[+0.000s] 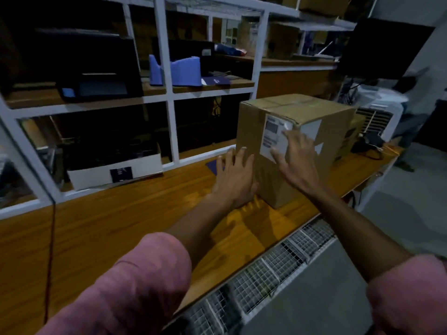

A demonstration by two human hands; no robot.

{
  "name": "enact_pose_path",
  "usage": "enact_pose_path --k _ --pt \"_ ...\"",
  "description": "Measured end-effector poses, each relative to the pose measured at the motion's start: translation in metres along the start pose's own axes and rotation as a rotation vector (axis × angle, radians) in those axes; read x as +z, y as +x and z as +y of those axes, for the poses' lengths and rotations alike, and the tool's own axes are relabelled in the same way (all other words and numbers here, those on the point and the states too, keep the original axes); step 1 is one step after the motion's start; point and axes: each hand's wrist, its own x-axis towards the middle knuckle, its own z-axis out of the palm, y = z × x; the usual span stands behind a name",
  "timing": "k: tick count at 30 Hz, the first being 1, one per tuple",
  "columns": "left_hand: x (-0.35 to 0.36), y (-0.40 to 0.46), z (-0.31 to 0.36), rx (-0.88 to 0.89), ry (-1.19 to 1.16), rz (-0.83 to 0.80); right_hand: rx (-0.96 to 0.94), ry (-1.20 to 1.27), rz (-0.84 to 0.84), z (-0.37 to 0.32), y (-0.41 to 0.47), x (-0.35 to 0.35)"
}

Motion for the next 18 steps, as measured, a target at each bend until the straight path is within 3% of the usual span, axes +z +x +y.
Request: enact_pose_path --k 3,9,14,18 --pt "0.0 0.029 0.02 -0.016 0.007 0.013 -0.024 -0.123 0.019 0.031 0.047 -0.002" --pt "0.006 0.06 0.035 -0.067 -0.022 0.019 0.012 -0.133 -0.16 0.072 0.086 0.012" --pt "0.011 0.059 0.033 -0.119 -0.062 0.053 -0.05 -0.082 -0.1 0.053 0.073 0.013" --pt "0.009 0.054 0.026 -0.051 -0.118 0.156 -0.182 -0.106 -0.086 0.017 0.049 0.011"
